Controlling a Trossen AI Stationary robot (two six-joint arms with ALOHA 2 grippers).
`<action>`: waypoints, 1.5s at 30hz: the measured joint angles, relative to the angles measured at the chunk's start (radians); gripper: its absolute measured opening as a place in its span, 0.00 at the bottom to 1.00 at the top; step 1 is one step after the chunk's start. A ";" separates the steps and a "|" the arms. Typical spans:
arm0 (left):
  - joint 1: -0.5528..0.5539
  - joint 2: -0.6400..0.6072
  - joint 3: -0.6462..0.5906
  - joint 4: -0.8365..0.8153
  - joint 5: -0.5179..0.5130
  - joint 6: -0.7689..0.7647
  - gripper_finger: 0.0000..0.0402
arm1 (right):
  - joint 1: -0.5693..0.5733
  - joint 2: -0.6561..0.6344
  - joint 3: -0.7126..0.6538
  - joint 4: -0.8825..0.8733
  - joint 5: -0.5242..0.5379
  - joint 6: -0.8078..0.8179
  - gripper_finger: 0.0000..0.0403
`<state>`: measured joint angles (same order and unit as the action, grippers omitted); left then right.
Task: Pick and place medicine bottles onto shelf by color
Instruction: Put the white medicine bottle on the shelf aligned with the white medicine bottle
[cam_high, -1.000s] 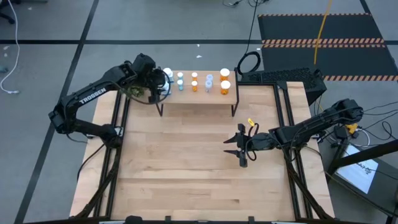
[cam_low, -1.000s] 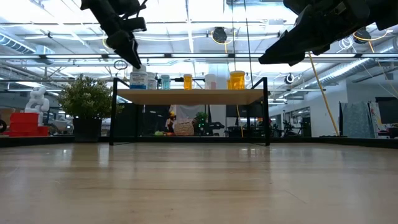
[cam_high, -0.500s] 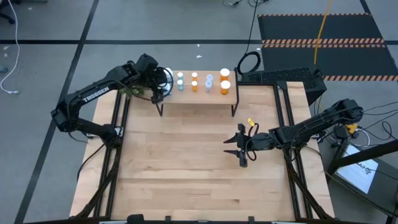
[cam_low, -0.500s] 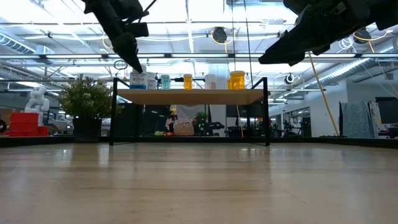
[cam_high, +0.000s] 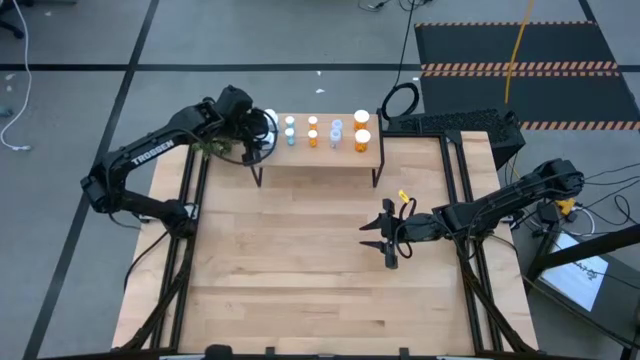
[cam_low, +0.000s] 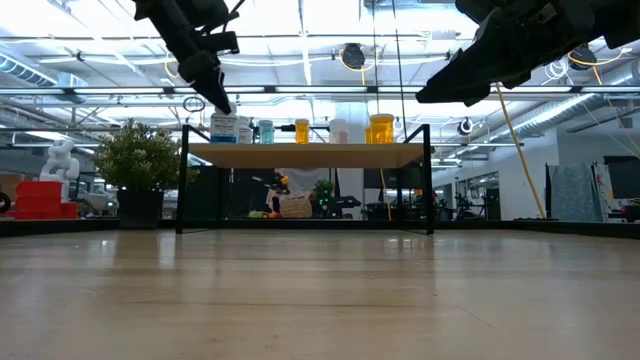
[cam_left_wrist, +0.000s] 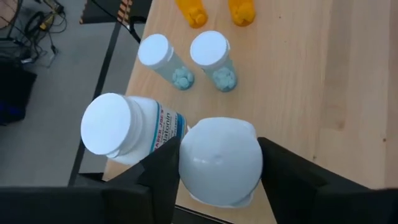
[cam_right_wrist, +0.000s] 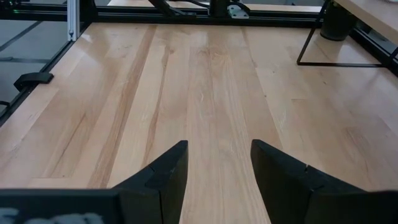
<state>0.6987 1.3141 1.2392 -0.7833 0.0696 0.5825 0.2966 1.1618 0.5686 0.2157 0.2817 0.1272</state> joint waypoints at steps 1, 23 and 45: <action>0.000 0.000 0.000 0.000 0.000 0.008 0.50 | 0.000 0.000 0.000 0.000 0.000 0.000 0.42; 0.022 0.000 0.000 0.029 0.061 0.113 0.38 | 0.000 0.000 0.000 0.000 0.000 -0.003 0.42; -0.084 -0.120 0.000 0.018 -0.136 -0.087 0.59 | 0.000 0.000 0.000 -0.005 0.000 -0.004 0.42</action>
<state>0.6150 1.1936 1.2396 -0.7655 -0.0659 0.4952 0.2964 1.1616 0.5686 0.2111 0.2819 0.1230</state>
